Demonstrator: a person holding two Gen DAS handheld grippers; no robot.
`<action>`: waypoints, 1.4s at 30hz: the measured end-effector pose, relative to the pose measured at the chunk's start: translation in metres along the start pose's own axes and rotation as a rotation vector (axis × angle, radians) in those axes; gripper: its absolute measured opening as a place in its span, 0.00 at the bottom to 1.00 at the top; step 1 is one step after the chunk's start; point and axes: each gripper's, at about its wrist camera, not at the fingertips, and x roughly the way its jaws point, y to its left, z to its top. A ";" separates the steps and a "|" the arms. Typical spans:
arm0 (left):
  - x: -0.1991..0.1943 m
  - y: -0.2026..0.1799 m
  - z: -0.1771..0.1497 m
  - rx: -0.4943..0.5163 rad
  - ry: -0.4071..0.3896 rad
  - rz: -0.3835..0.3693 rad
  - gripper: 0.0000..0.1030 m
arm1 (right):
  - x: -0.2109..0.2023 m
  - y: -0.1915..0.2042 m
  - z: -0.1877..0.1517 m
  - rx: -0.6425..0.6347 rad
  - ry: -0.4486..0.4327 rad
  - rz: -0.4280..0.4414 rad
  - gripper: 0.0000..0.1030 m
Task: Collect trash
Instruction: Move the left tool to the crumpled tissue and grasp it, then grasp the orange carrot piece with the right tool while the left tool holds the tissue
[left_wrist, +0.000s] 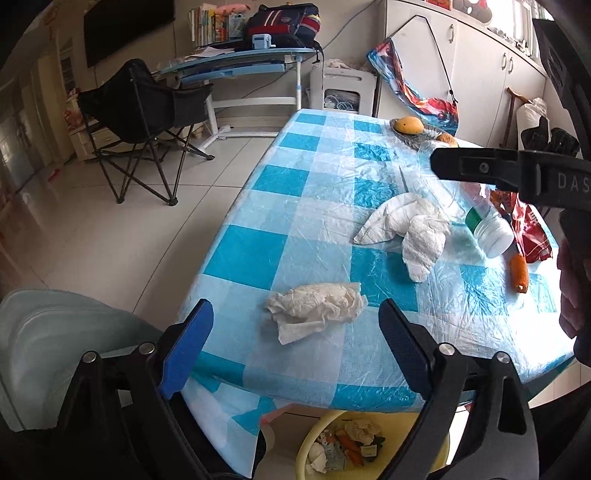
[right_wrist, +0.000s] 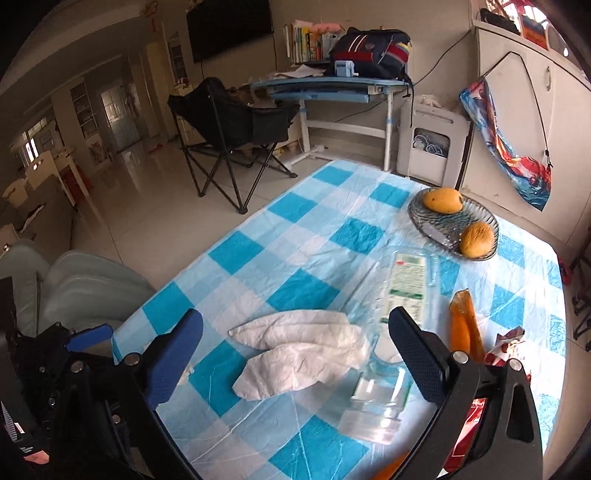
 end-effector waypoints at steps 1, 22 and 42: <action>0.002 -0.001 -0.001 0.000 0.007 -0.001 0.77 | 0.006 0.006 -0.002 -0.010 0.010 0.008 0.94; 0.012 -0.015 -0.003 0.035 0.017 -0.199 0.14 | 0.040 0.010 -0.014 0.032 0.085 0.024 0.94; 0.007 0.009 0.000 -0.091 -0.004 -0.256 0.13 | -0.083 -0.144 -0.023 0.486 -0.177 -0.046 0.94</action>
